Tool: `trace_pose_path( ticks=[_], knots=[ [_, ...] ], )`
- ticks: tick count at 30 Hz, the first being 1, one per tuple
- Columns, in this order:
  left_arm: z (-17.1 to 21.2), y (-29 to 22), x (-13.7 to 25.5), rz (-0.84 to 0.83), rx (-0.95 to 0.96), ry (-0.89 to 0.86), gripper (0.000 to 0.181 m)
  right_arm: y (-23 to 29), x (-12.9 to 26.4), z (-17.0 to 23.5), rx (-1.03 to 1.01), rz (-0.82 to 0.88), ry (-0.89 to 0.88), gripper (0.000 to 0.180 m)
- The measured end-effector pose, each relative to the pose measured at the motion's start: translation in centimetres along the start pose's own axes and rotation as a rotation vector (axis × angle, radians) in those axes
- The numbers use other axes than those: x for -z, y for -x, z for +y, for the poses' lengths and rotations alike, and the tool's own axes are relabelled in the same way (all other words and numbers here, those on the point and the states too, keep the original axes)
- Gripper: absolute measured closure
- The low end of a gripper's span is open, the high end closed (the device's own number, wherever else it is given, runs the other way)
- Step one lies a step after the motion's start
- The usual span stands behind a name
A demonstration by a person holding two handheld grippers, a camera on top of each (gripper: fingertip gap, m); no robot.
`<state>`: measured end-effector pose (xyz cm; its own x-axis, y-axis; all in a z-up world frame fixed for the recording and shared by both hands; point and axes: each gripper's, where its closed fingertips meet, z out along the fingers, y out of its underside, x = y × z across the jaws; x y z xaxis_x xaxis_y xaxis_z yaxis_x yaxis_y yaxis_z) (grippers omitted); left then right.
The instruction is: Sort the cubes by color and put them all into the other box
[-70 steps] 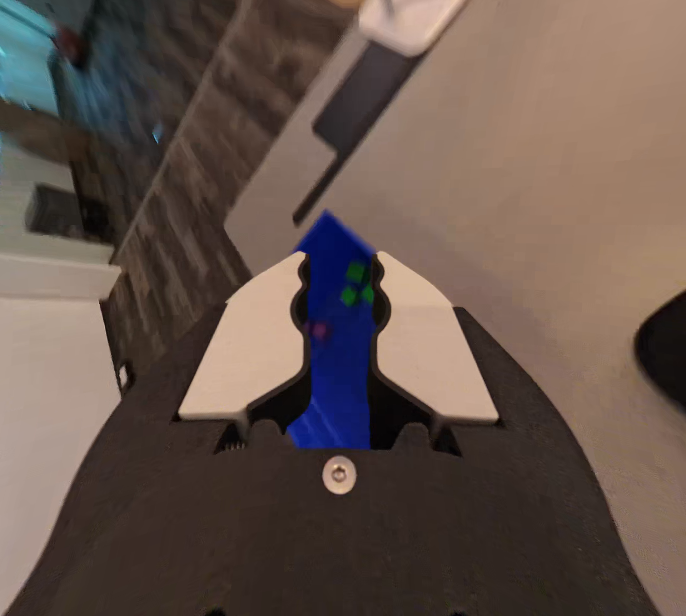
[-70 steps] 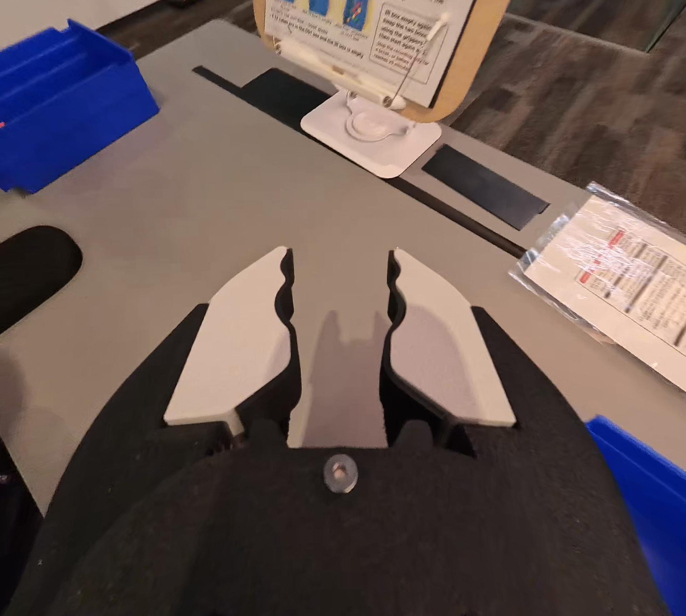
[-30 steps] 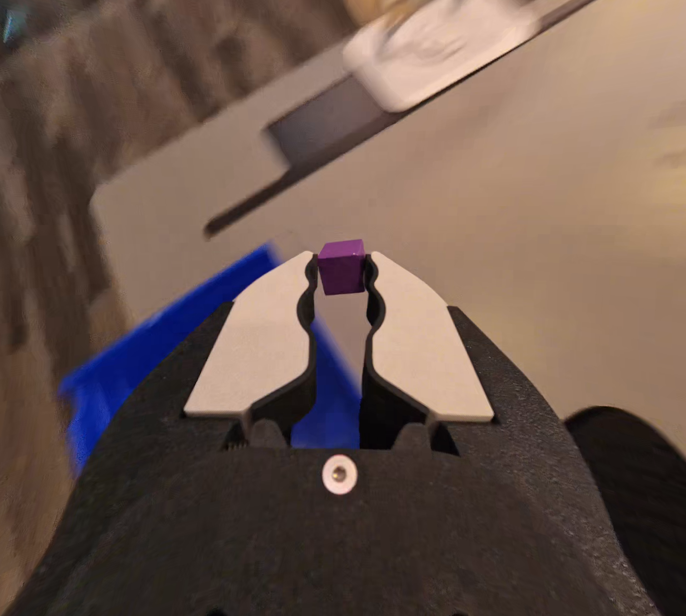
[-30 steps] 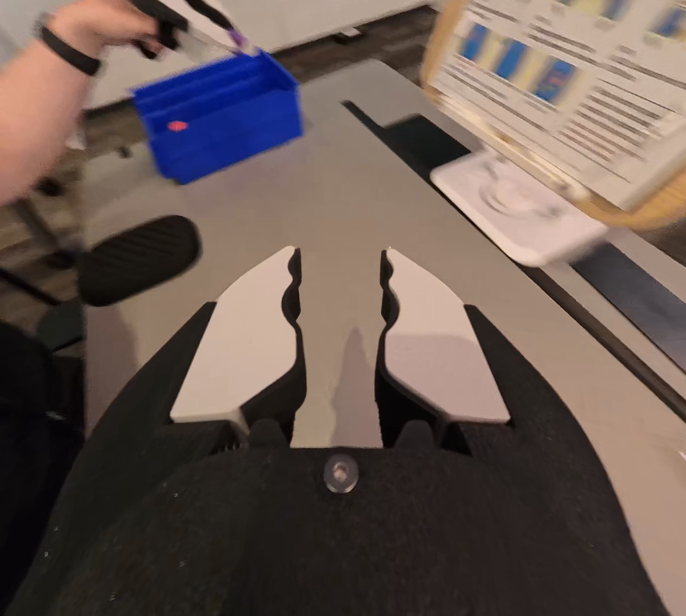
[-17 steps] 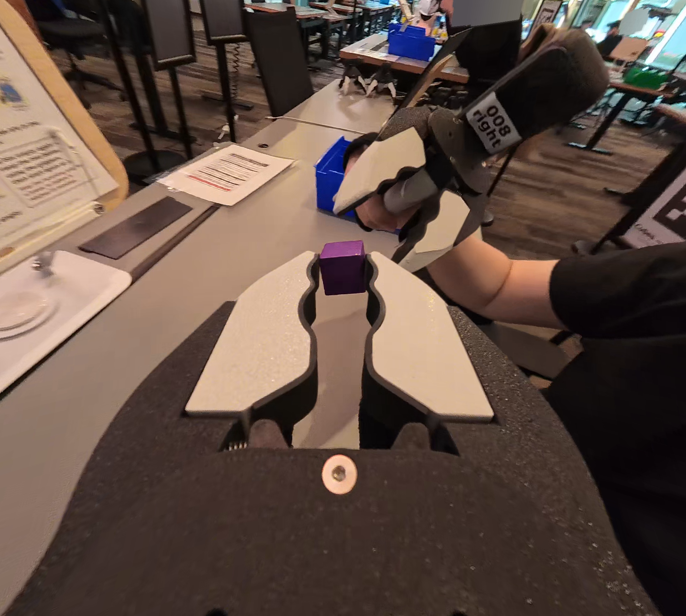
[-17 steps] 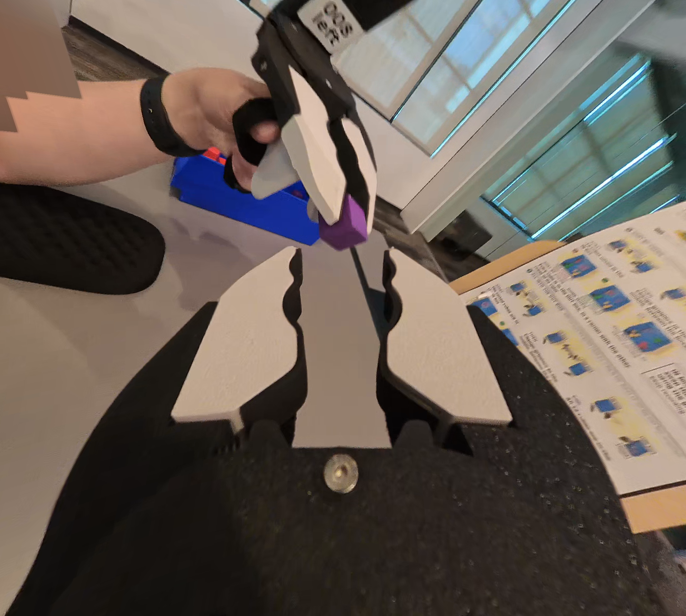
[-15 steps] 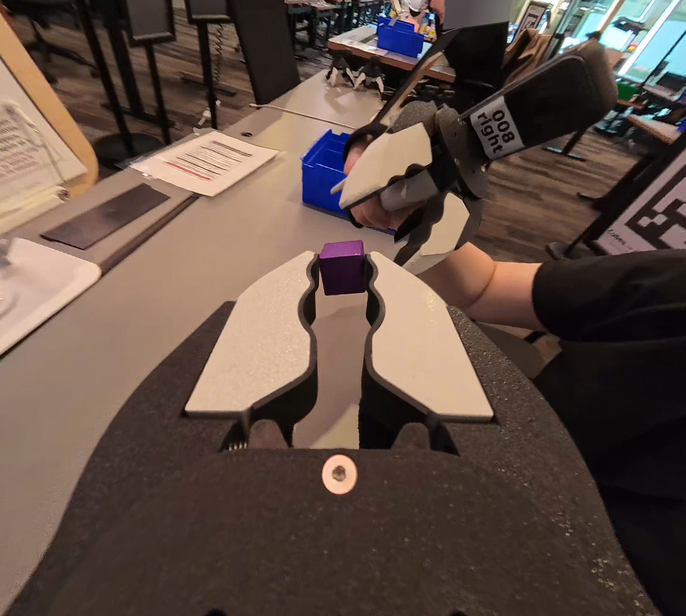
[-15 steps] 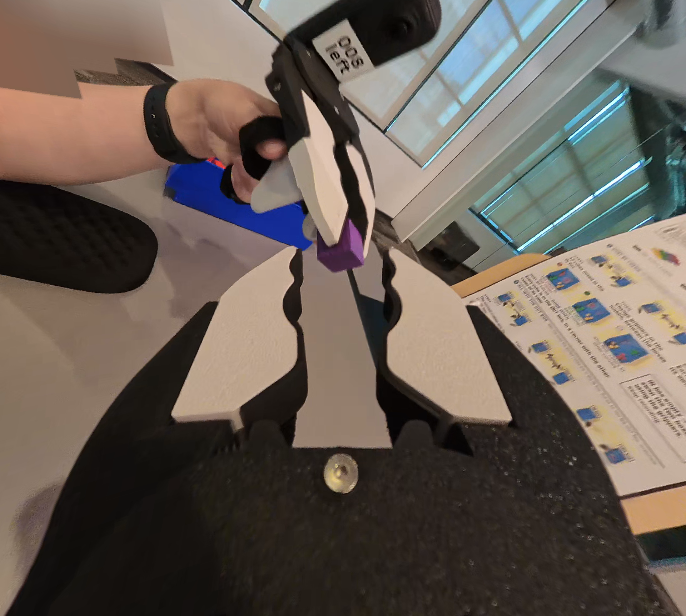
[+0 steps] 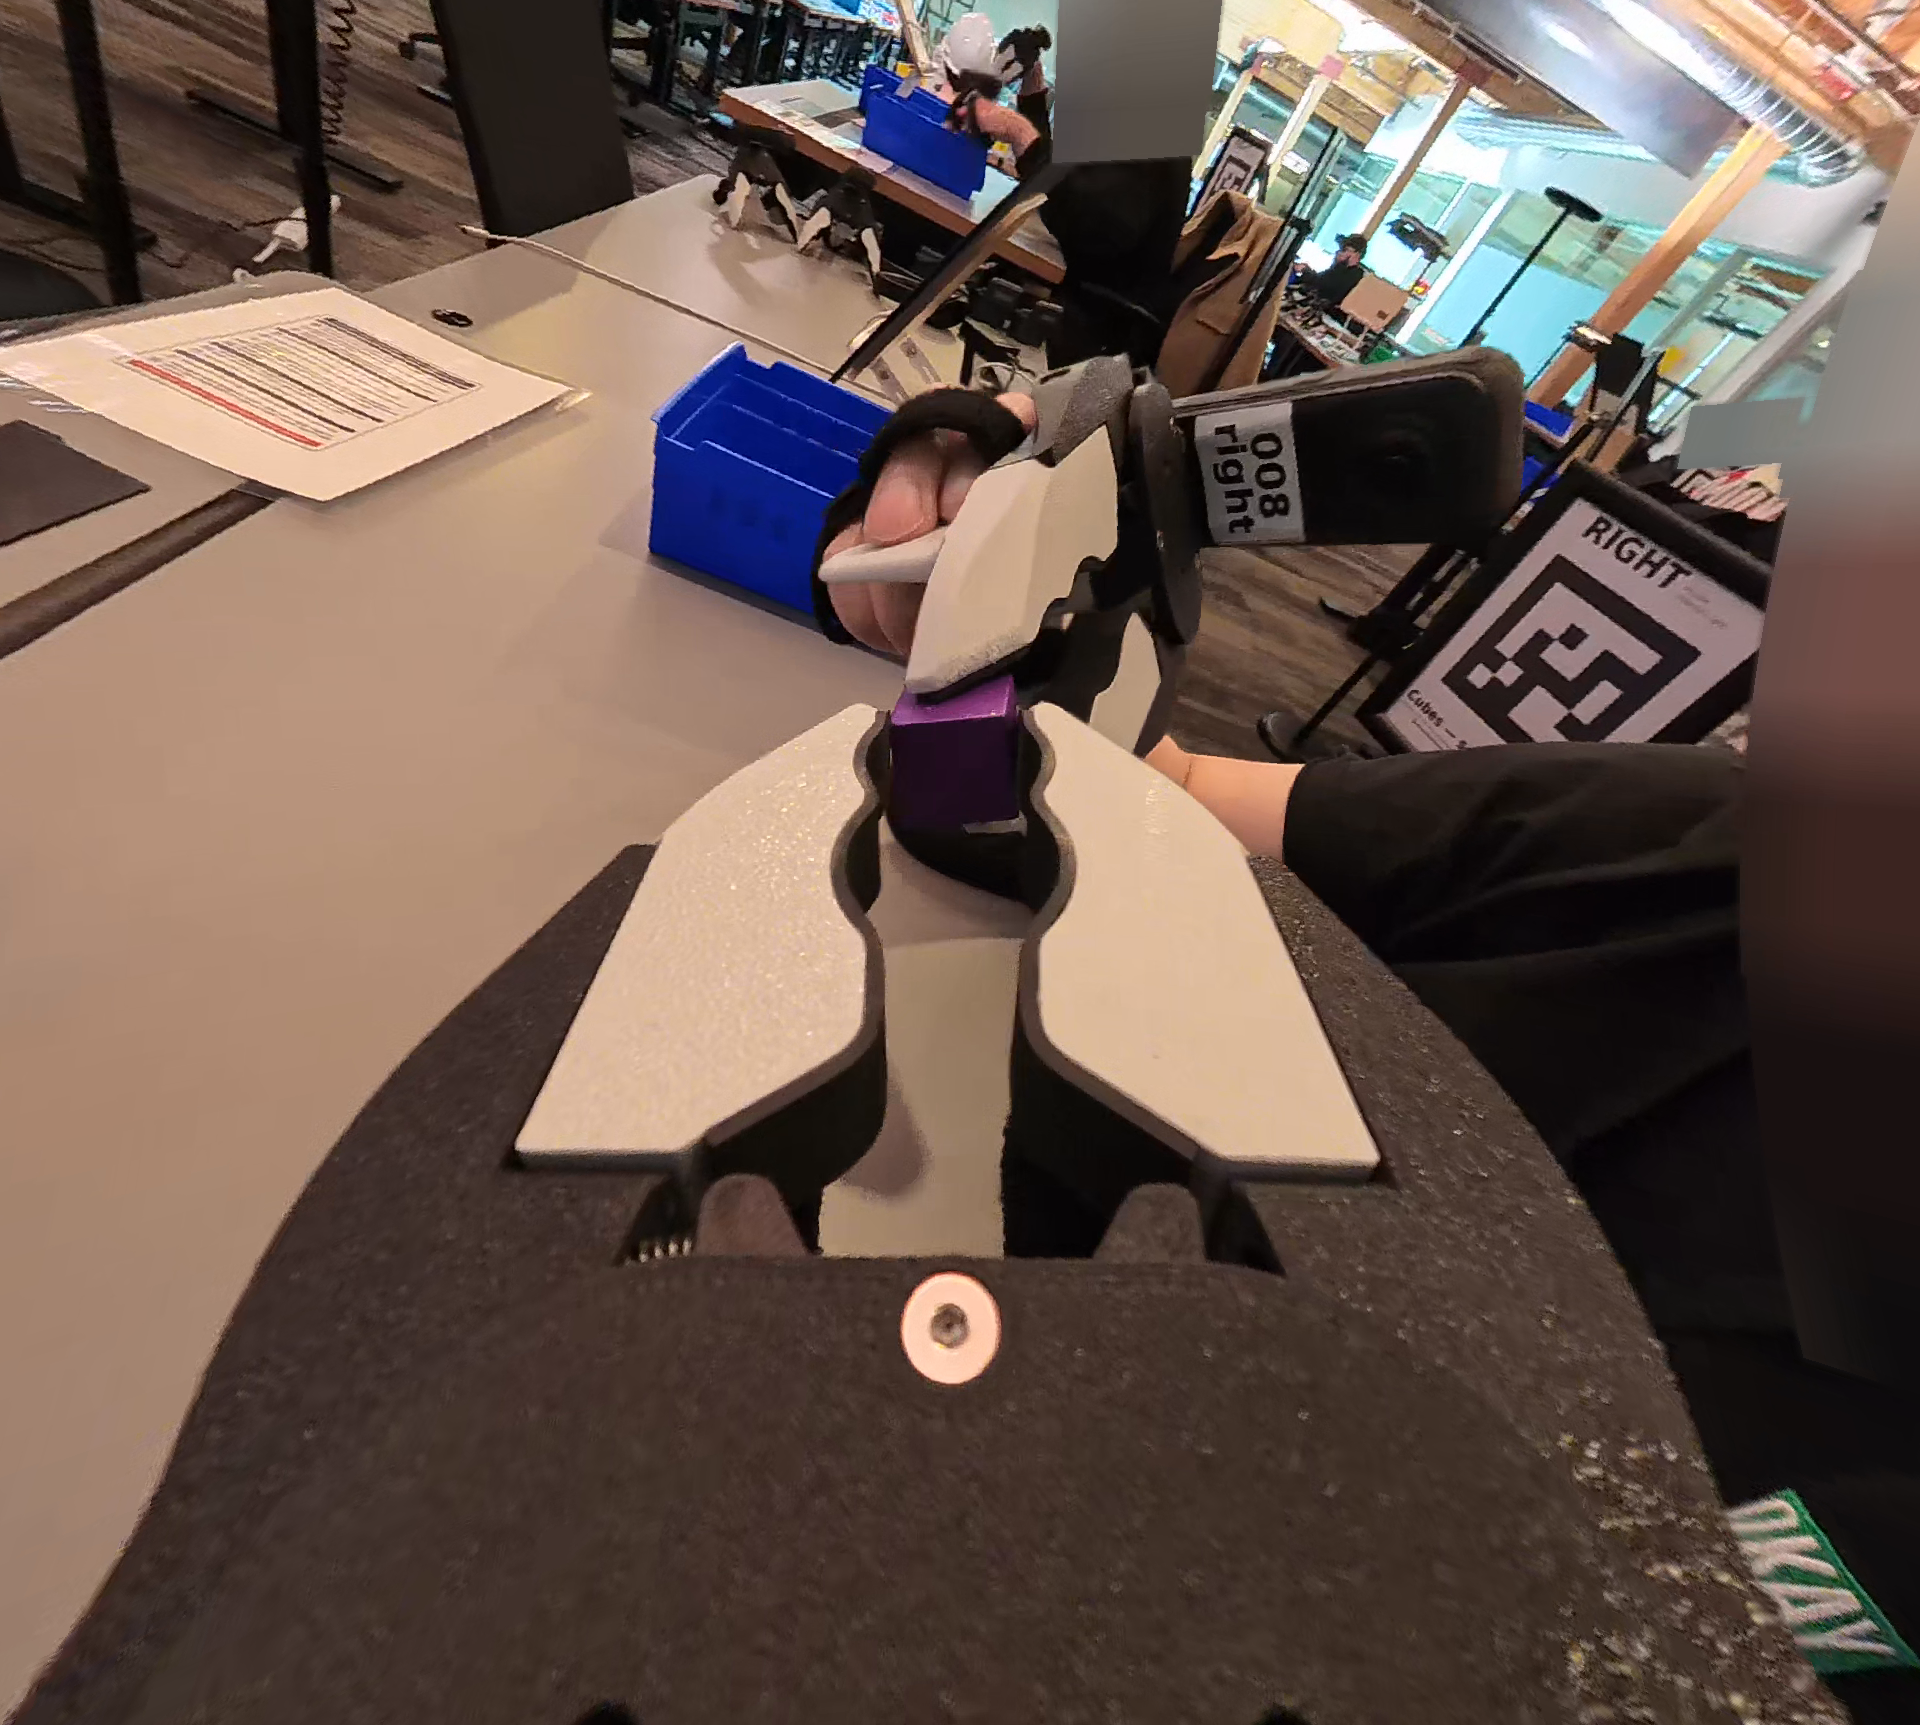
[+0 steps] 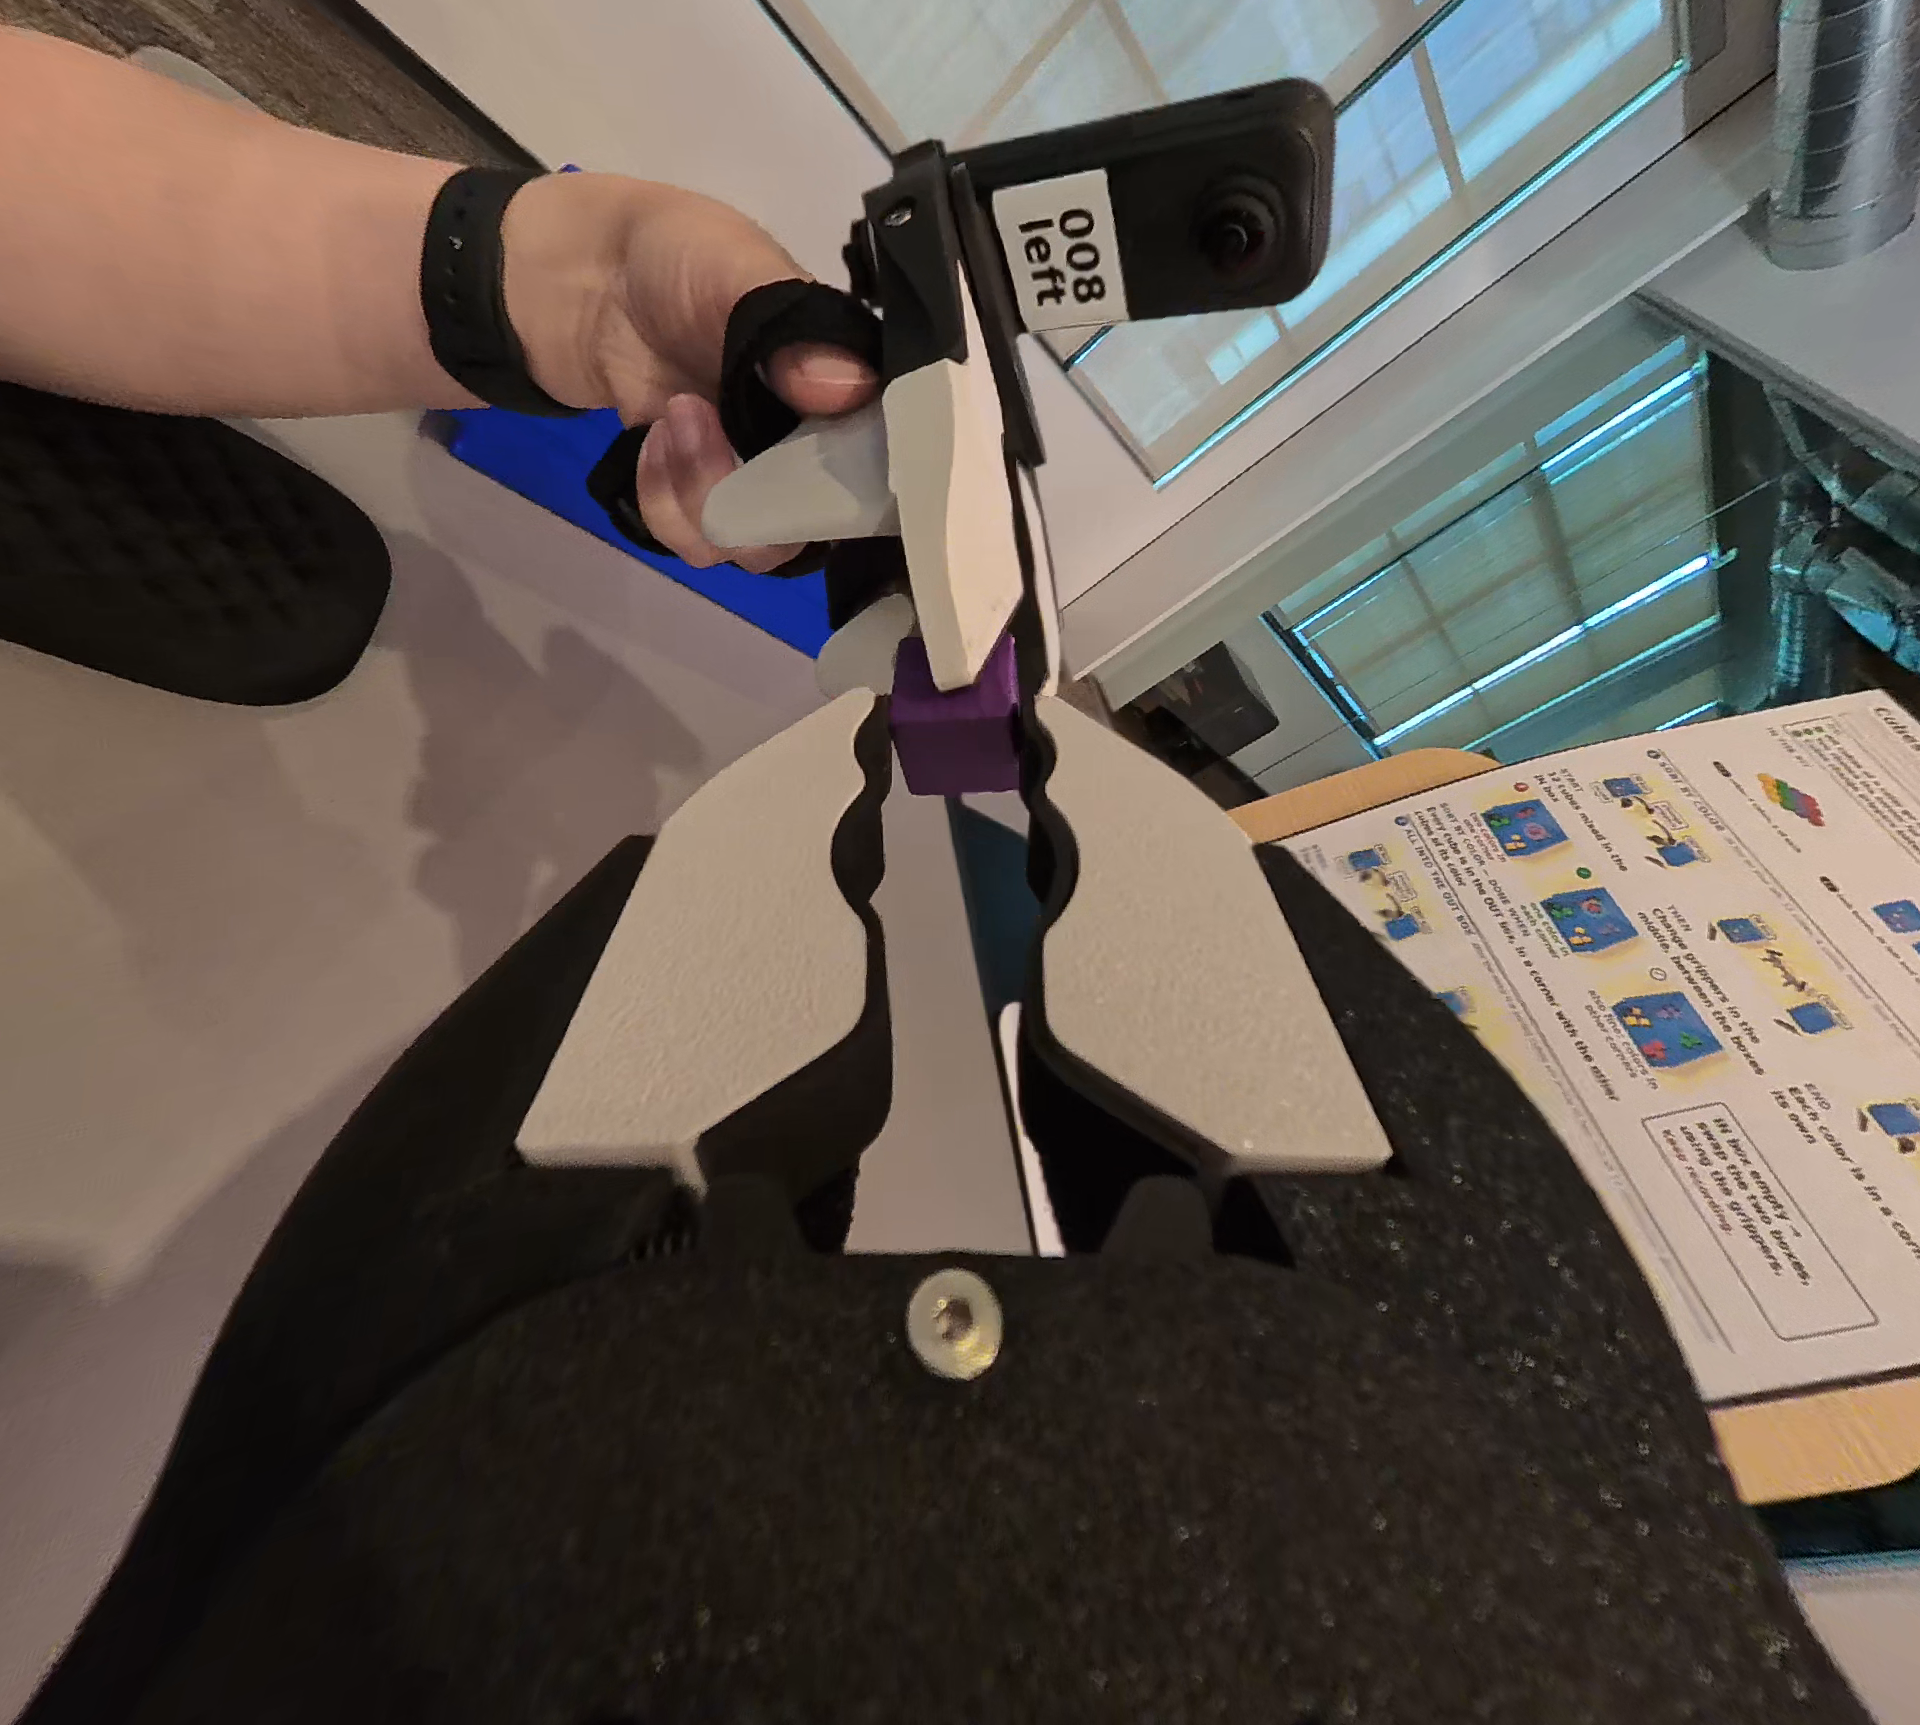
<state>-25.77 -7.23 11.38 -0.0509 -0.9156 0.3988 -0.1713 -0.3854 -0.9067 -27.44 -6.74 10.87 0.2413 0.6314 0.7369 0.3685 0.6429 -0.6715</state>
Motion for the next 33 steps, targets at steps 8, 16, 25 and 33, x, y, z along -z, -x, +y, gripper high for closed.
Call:
trace_pose_path(
  ticks=[8,16,25,33],
  knots=[
    [-0.2,0.1,1.0,-0.086,-0.135,-0.002,0.139,-2.4,4.1,2.9,-0.112,-0.03,0.214,0.159],
    [0.7,2.9,2.7,-0.282,-0.191,0.038,0.144,-6.7,33.7,18.9,-0.71,0.603,1.078,0.158],
    [2.3,4.0,1.1,-0.296,-0.187,0.12,0.145,2.9,43.9,28.5,-1.303,0.642,1.229,0.156],
    [1.4,6.0,4.0,-0.473,-0.209,0.117,0.138,-1.3,44.5,25.9,-1.17,0.813,1.097,0.141]
  ],
)
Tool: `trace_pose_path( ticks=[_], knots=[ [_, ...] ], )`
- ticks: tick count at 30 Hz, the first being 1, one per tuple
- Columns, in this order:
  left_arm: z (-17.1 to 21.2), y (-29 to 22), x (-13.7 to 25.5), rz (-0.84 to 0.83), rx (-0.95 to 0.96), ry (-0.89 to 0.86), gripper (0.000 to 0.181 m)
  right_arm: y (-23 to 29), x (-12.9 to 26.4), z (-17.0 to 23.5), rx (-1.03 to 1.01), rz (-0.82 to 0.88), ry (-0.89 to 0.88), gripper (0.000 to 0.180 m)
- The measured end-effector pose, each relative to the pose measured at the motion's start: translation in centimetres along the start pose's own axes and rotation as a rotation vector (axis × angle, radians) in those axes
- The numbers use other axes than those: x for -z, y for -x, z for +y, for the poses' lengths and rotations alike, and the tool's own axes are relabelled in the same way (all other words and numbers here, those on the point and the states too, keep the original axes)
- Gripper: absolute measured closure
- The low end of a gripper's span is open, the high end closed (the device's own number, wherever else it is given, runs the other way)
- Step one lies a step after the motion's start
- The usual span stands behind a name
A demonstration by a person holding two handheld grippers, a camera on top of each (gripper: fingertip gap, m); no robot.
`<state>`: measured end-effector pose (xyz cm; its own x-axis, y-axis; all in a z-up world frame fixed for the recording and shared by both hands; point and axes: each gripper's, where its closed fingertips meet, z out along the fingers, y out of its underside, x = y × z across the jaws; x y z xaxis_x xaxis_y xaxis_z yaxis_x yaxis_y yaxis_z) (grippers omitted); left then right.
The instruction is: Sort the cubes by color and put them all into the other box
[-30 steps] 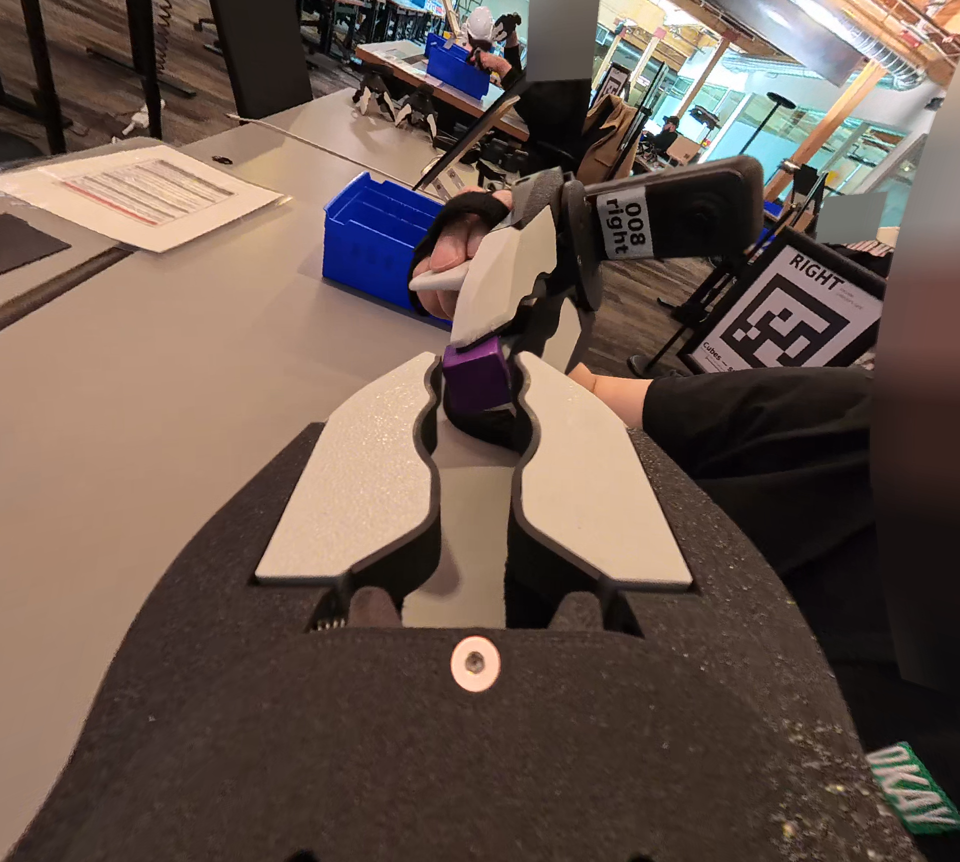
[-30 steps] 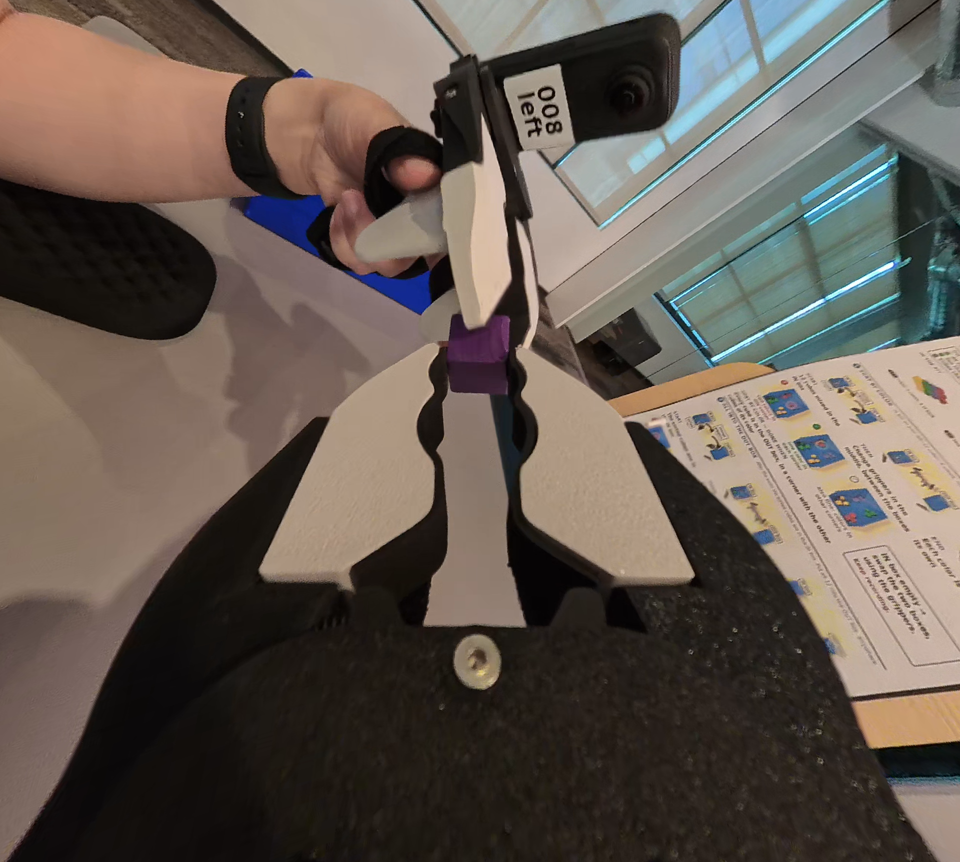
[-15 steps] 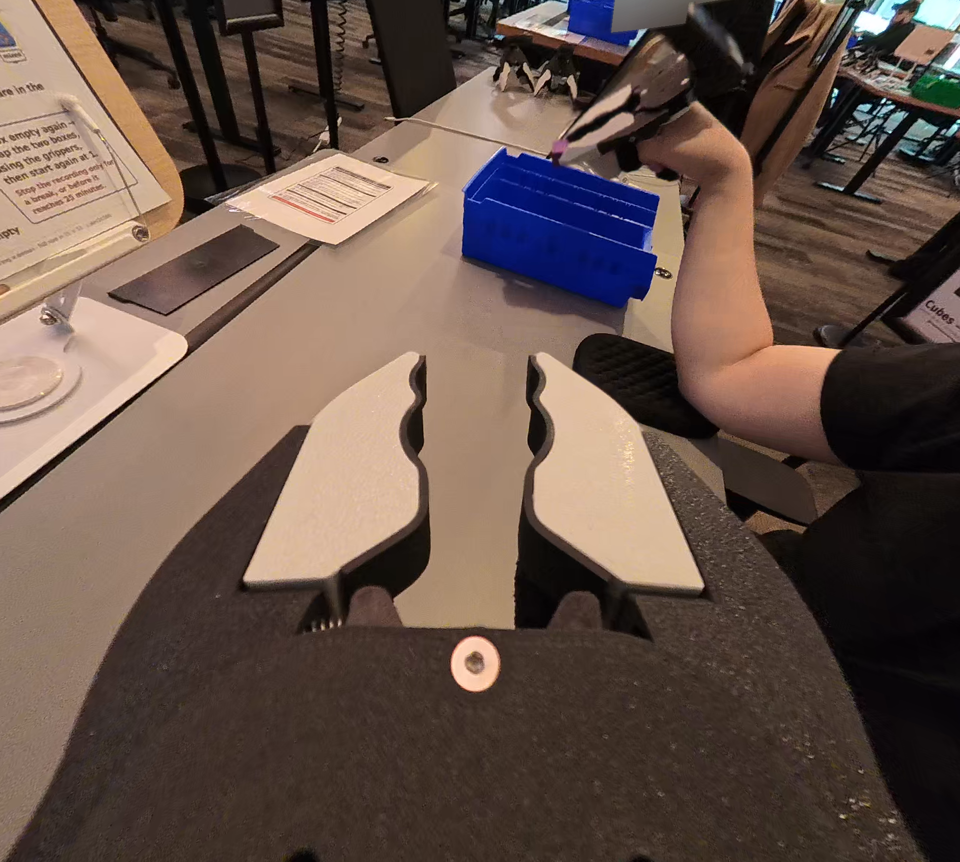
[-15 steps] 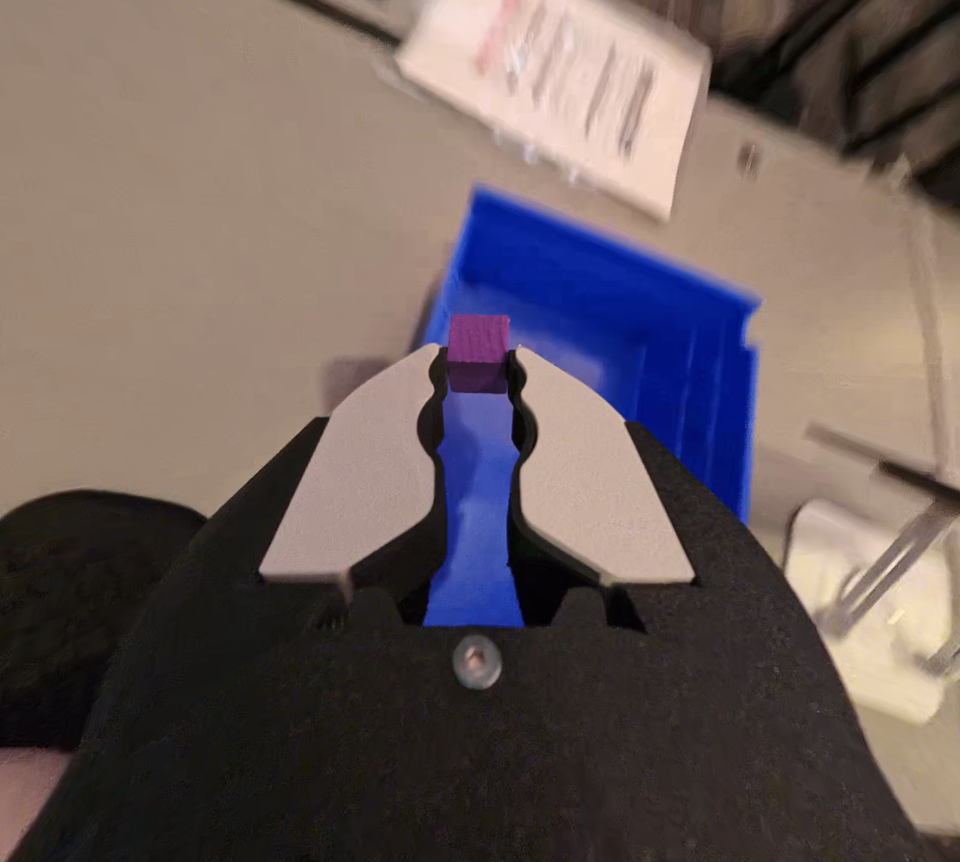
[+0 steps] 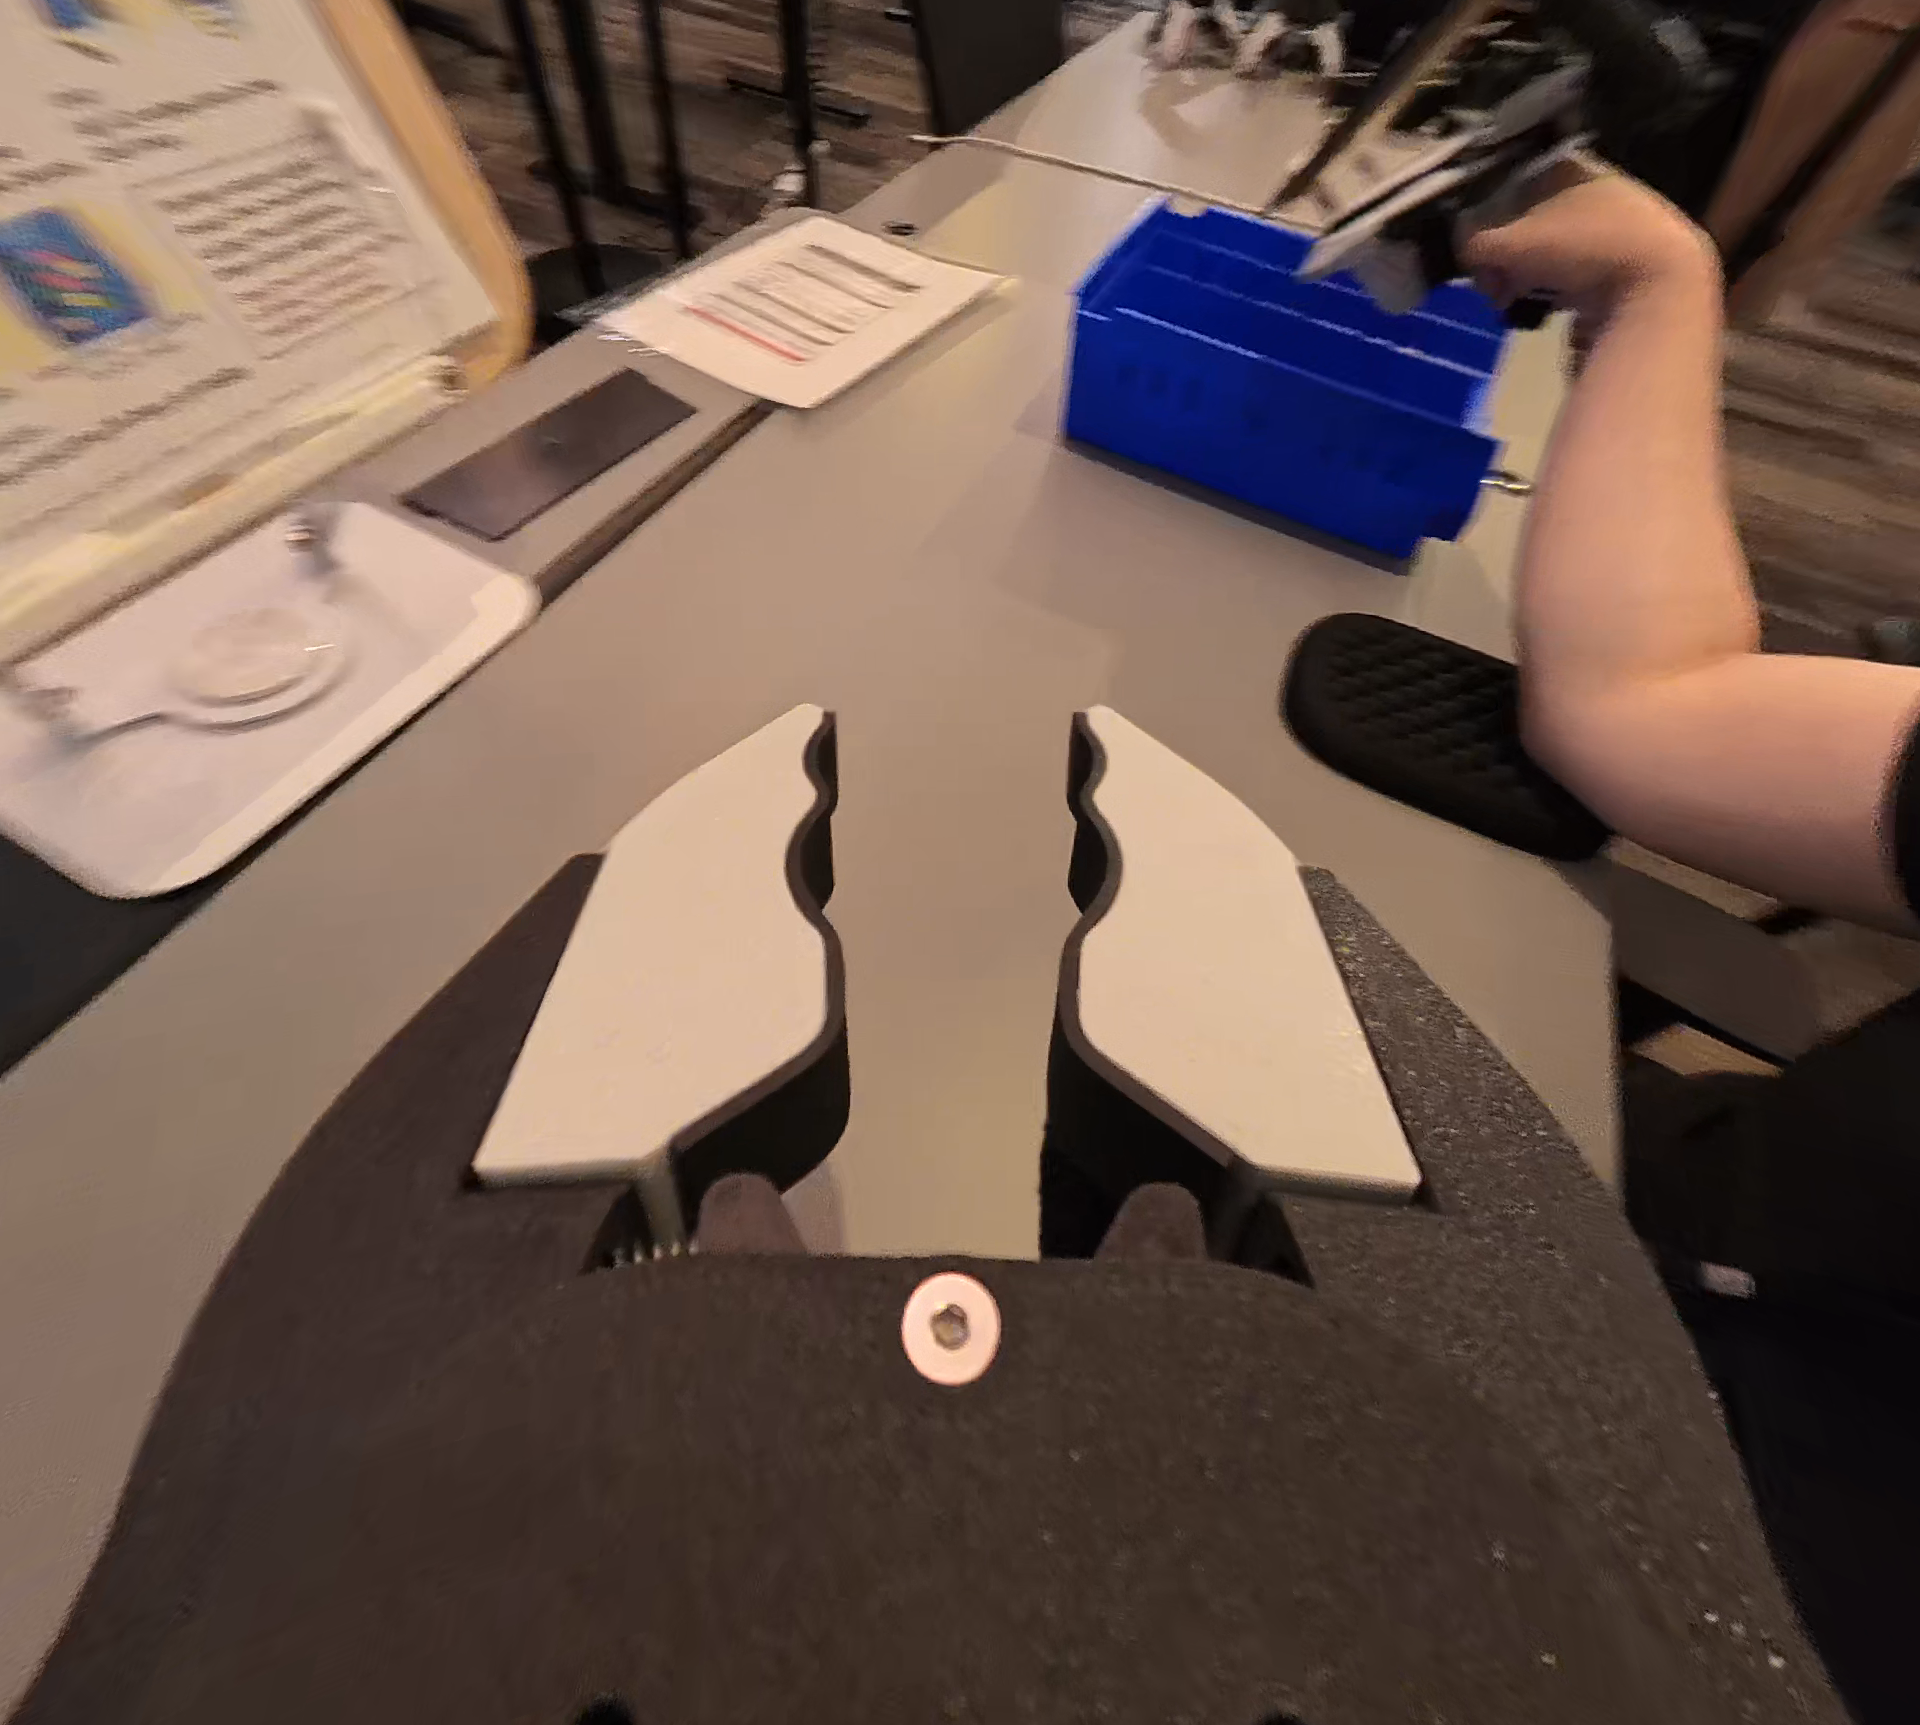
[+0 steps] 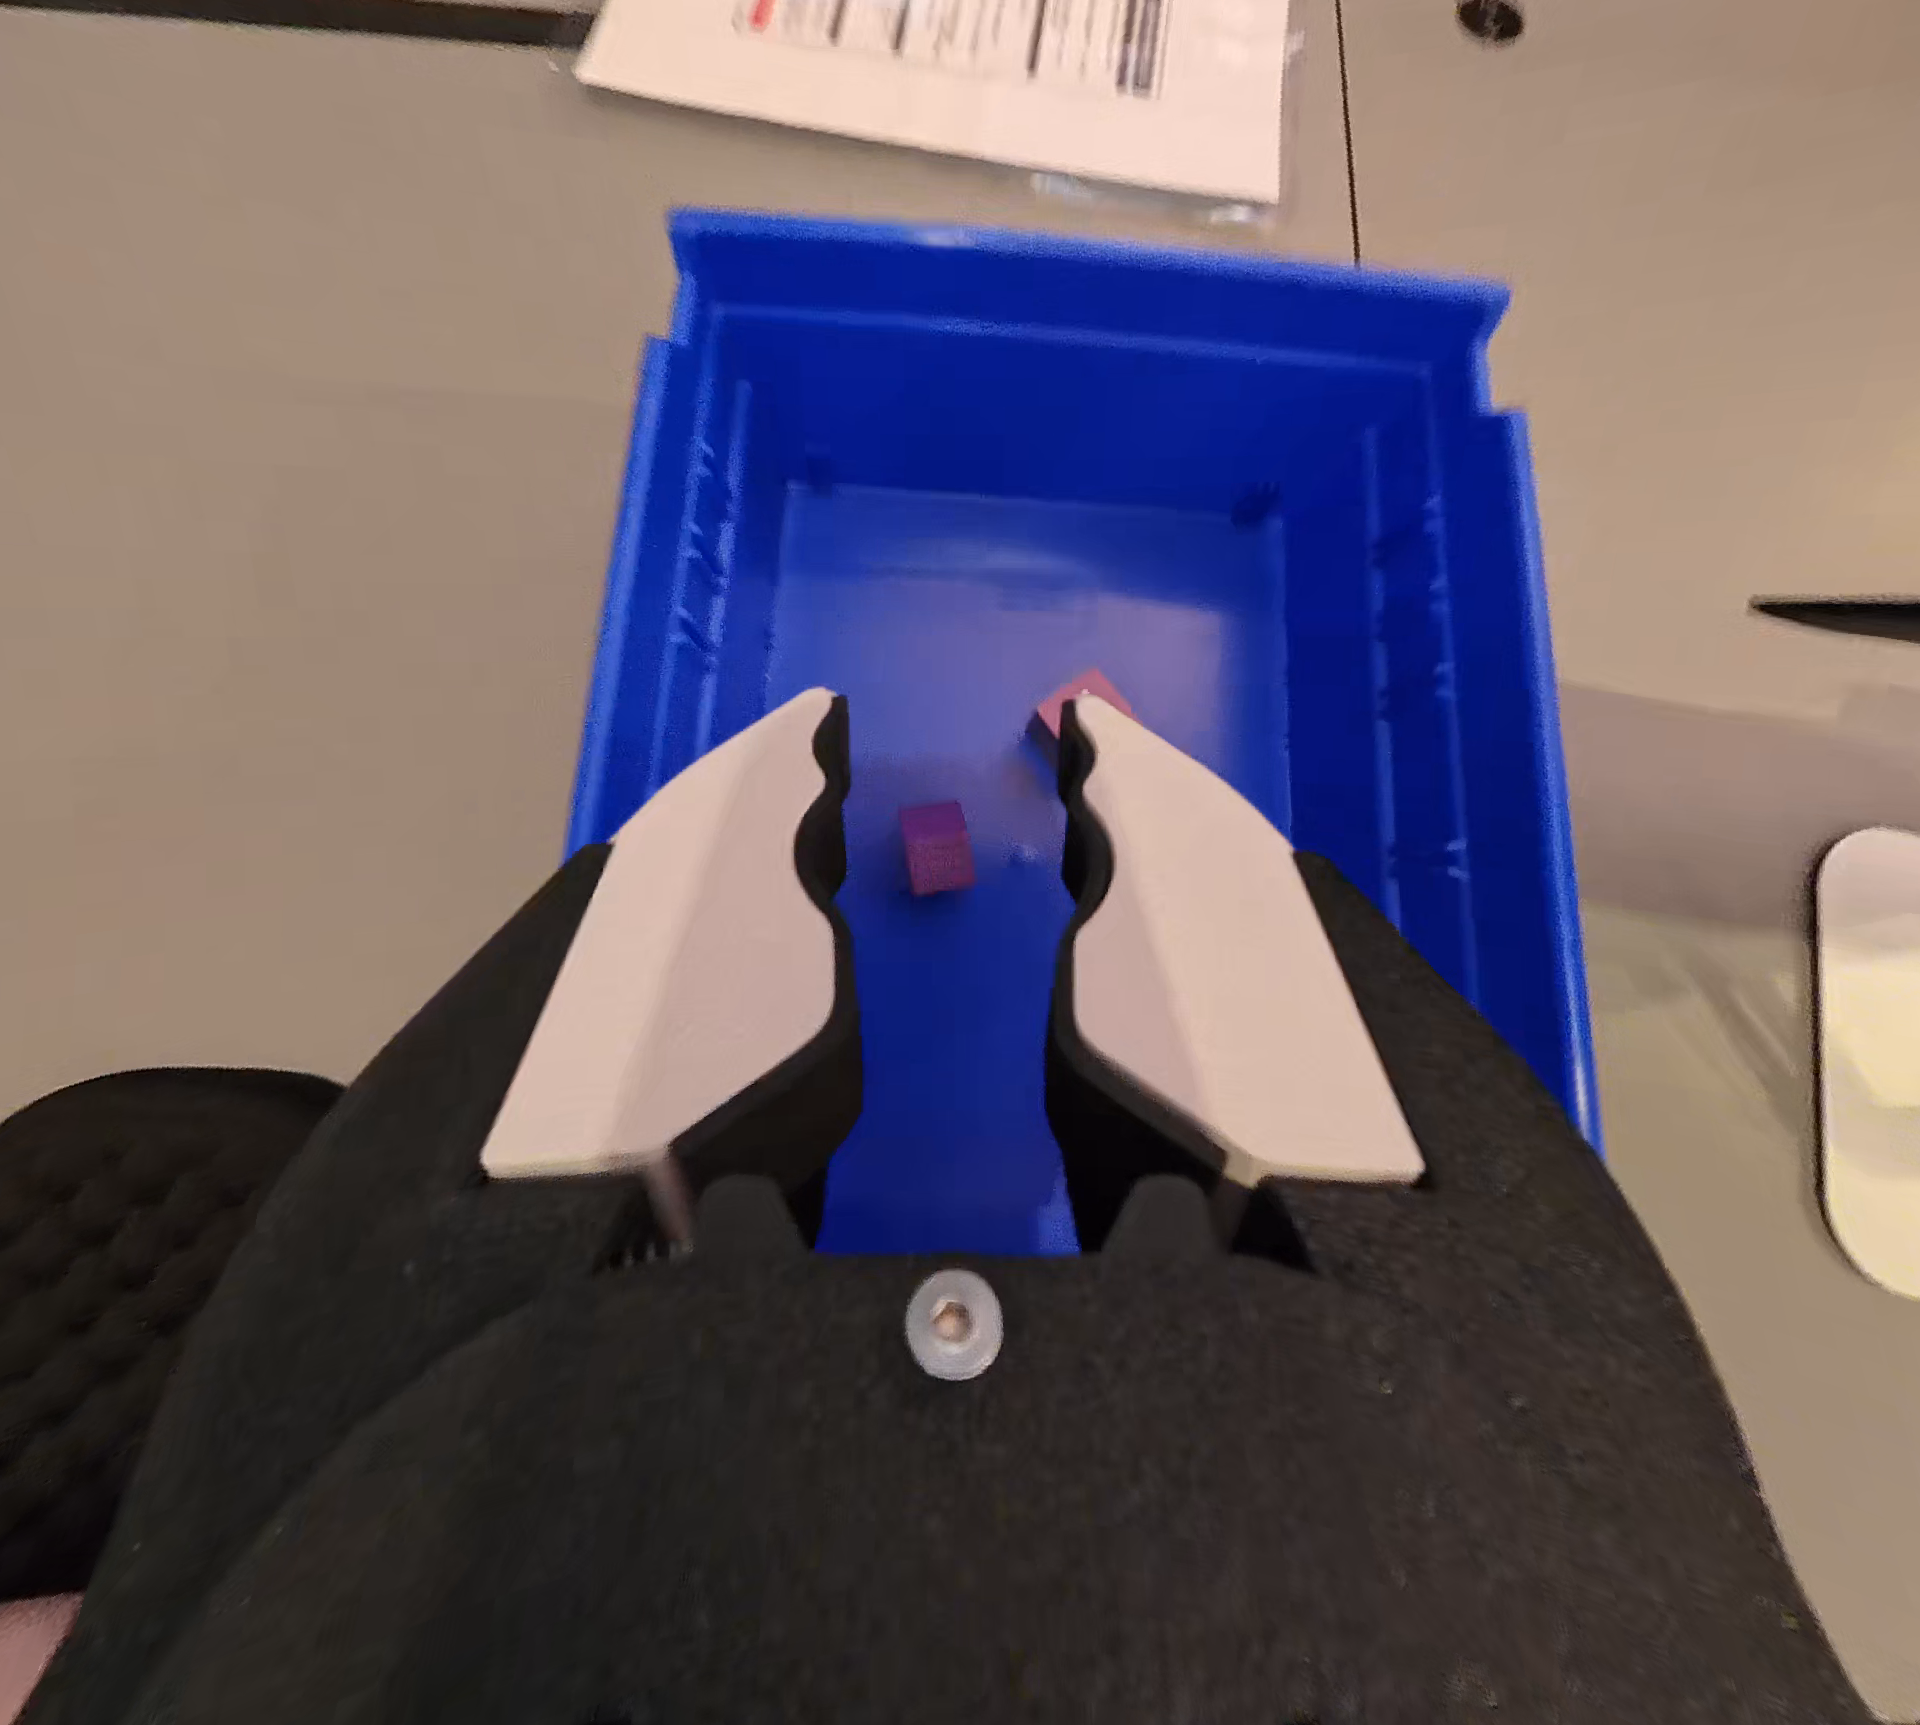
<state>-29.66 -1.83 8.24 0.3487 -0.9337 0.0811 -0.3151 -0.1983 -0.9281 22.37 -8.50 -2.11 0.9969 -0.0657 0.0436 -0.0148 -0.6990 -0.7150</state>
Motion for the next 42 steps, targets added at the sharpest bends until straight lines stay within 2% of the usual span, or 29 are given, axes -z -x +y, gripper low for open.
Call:
trace_pose_path(
  ticks=[3,9,13,16,17,19,23,26,28,32,35,42],
  knots=[
    [-0.4,3.8,3.9,-0.199,0.001,-0.012,0.127,2.3,1.3,-2.8,0.095,-0.008,-0.078,0.138],
    [2.2,13.9,15.1,-0.577,0.093,0.071,0.129,8.6,2.3,-7.8,0.308,-0.069,-0.184,0.138],
    [6.6,20.6,21.8,-0.774,0.056,0.291,0.134,12.2,1.6,-9.3,0.416,-0.121,-0.193,0.138],
    [11.6,24.0,24.5,-0.759,-0.021,0.526,0.137,13.6,0.9,-9.7,0.46,-0.132,-0.176,0.138],
    [13.8,25.2,25.5,-0.767,-0.005,0.623,0.139,14.0,0.7,-9.8,0.469,-0.135,-0.169,0.138],
    [17.8,27.3,27.2,-0.786,0.061,0.779,0.132,14.5,0.2,-9.8,0.477,-0.142,-0.157,0.138],
    [22.8,30.7,28.1,-0.797,0.213,0.871,0.136,15.1,-0.9,-9.5,0.5,-0.146,-0.122,0.138],
    [24.7,32.6,27.9,-0.882,0.491,0.853,0.14,14.9,-1.8,-9.1,0.504,-0.126,-0.082,0.138],
    [25.3,33.0,27.7,-0.931,0.603,0.857,0.141,15.0,-2.2,-8.9,0.509,-0.126,-0.064,0.137],
    [26.5,34.0,28.7,-1.045,0.671,0.965,0.132,15.2,-2.6,-9.0,0.517,-0.128,-0.054,0.137],
    [27.5,34.4,28.4,-1.05,0.754,0.99,0.127,15.3,-2.8,-9.1,0.527,-0.126,-0.048,0.137],
    [30.1,35.3,27.9,-1.079,0.867,0.99,0.131,15.2,-2.5,-9.1,0.527,-0.125,-0.06,0.137]
  ],
)
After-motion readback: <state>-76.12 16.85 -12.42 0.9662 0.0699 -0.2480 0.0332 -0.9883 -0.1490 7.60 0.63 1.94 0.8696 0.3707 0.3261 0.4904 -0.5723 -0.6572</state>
